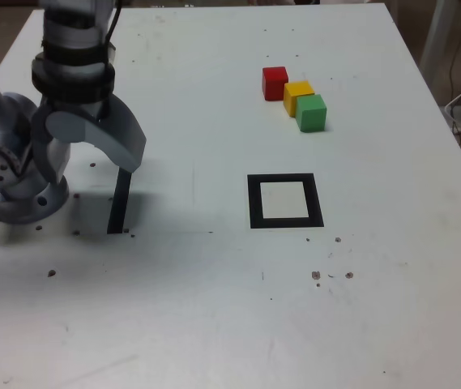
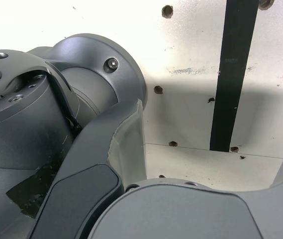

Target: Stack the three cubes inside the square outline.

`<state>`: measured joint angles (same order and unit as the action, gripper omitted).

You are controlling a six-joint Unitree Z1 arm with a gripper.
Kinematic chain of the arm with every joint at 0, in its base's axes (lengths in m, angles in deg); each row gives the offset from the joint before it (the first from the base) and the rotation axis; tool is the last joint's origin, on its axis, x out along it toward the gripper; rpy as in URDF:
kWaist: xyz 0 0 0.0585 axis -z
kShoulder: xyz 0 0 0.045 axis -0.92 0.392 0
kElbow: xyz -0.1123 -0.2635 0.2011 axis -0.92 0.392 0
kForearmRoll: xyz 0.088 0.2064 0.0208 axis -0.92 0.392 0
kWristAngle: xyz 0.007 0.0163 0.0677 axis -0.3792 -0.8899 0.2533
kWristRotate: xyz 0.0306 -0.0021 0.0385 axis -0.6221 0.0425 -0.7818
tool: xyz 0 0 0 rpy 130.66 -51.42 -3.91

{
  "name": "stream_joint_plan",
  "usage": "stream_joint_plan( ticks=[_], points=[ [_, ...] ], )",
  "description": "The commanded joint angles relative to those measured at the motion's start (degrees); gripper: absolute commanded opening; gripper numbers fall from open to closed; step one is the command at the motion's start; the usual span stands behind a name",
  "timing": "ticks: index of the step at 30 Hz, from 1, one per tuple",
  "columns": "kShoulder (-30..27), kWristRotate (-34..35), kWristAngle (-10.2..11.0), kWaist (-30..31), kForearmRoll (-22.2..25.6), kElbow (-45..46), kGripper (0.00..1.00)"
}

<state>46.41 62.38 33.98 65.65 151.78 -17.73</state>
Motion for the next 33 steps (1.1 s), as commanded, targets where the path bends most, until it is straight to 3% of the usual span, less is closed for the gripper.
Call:
stream_joint_plan(
  ticks=[1,18,25,33],
  points=[
    [0.19,0.11,0.14,0.03,-0.05,-0.19,1.00],
    [0.83,0.20,0.62,0.03,0.75,-1.21,1.00],
    [3.72,-0.63,3.23,-0.85,2.11,-6.02,1.00],
    [8.36,-5.10,6.13,-6.65,4.50,-15.29,1.00]
  ],
)
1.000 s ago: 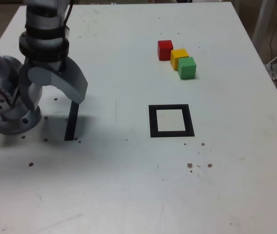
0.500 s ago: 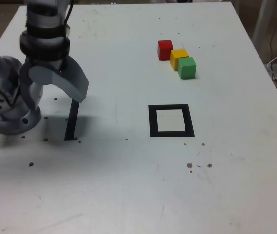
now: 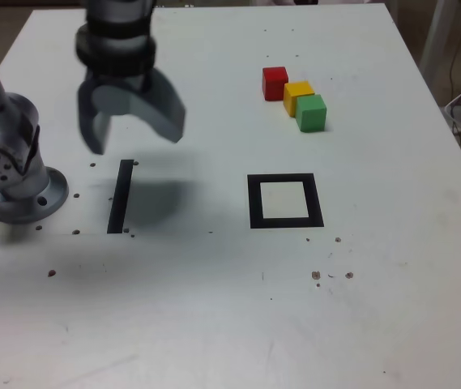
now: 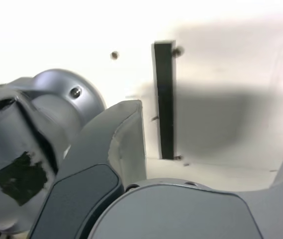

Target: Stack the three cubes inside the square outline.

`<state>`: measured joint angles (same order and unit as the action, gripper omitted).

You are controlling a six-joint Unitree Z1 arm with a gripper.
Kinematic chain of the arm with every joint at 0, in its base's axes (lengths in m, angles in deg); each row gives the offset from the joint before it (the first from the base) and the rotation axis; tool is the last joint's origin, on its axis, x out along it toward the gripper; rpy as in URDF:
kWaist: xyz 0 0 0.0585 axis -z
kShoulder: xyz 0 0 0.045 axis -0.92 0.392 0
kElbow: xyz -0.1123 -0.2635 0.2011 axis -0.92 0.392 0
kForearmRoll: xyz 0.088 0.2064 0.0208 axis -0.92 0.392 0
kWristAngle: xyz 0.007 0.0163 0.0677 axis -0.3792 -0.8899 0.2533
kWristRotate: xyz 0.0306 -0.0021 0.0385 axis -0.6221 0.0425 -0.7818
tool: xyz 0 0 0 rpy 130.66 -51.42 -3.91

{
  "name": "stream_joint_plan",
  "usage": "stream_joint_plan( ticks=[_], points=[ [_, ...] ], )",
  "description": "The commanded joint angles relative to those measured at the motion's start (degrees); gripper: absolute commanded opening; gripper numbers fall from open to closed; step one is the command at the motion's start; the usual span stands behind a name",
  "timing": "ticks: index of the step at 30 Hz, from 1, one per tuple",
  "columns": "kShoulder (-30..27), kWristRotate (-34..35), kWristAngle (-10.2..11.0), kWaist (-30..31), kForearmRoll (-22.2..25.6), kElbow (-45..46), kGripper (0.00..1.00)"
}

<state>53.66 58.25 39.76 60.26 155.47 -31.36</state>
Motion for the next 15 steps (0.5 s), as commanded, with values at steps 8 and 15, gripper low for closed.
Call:
stream_joint_plan(
  ticks=[8,15],
  points=[
    [7.03,-7.44,2.27,-8.32,3.75,-11.87,1.00],
    [12.62,-11.83,2.77,-13.06,4.97,-19.96,1.00]
  ],
)
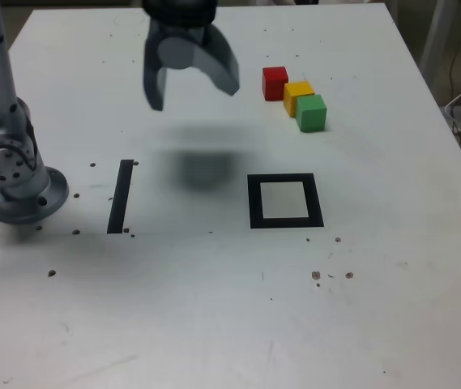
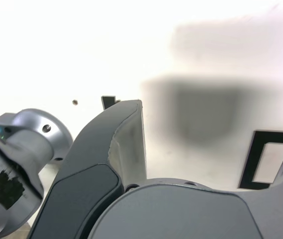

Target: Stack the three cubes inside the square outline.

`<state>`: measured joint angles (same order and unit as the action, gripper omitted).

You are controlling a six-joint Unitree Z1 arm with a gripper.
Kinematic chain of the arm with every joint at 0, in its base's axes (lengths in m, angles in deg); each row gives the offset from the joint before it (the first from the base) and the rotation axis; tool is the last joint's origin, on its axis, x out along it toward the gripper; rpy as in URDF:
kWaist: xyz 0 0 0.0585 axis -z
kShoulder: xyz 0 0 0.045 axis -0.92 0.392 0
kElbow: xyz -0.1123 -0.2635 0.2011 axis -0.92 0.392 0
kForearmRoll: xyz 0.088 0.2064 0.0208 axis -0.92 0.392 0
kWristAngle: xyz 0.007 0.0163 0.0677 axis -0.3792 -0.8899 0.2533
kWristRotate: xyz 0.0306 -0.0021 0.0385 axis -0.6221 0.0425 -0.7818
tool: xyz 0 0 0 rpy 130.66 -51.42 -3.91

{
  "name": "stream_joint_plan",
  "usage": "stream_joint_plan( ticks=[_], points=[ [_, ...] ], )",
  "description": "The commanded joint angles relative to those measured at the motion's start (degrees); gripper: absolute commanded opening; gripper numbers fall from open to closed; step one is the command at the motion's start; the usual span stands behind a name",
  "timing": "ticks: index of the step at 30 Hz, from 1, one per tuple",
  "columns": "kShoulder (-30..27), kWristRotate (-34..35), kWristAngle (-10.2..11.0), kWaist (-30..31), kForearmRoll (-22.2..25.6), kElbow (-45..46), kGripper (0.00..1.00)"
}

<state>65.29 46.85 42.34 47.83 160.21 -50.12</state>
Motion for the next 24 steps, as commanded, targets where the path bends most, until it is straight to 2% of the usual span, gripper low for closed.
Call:
stream_joint_plan(
  ticks=[1,16,24],
  points=[
    [1.81,-0.88,0.30,-1.23,0.33,-2.36,1.00],
    [15.89,-7.40,1.96,-11.02,2.28,-19.51,0.99],
    [22.87,-9.74,2.87,-13.29,4.85,-29.35,0.99]
  ],
)
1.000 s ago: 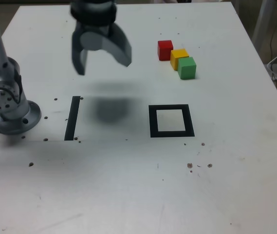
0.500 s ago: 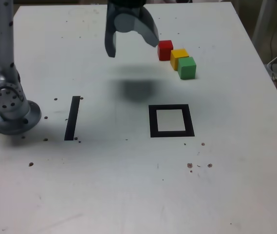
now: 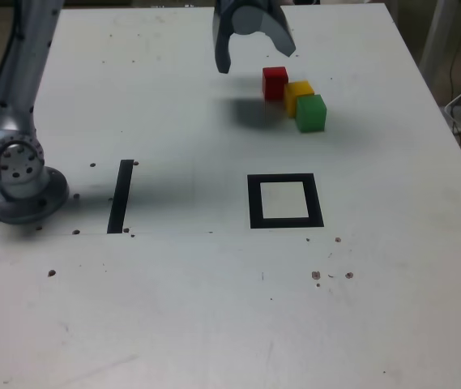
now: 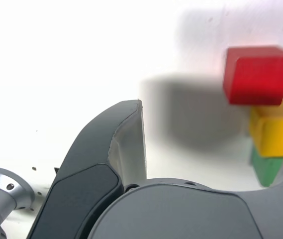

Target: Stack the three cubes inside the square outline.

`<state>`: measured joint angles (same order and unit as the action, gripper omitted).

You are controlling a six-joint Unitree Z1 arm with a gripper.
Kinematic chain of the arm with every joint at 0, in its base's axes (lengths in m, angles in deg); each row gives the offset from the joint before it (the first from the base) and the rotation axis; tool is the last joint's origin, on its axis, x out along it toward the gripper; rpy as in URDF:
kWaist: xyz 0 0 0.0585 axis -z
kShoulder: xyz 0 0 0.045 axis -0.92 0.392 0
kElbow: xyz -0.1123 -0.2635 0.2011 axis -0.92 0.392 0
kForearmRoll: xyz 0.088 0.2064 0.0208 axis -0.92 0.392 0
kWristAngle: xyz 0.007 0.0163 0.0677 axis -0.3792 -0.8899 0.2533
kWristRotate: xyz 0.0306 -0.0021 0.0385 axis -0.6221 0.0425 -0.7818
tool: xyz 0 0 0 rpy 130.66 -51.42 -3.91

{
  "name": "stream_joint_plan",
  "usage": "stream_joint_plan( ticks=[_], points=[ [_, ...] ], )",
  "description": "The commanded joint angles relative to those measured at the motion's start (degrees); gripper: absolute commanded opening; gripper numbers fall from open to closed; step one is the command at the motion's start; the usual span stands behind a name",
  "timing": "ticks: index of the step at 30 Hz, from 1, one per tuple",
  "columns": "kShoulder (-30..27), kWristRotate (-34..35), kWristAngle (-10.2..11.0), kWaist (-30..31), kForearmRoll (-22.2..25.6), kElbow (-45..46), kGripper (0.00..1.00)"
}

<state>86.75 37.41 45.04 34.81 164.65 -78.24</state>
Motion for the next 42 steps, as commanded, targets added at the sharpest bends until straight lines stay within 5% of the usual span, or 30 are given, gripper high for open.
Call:
stream_joint_plan(
  ticks=[1,27,42],
  points=[
    [2.25,-0.48,0.20,-0.38,0.72,-2.22,0.99],
    [16.65,-3.17,-0.03,-2.42,7.73,-18.93,0.90],
    [17.71,-2.59,1.56,-1.79,10.76,-20.55,0.60]
  ],
)
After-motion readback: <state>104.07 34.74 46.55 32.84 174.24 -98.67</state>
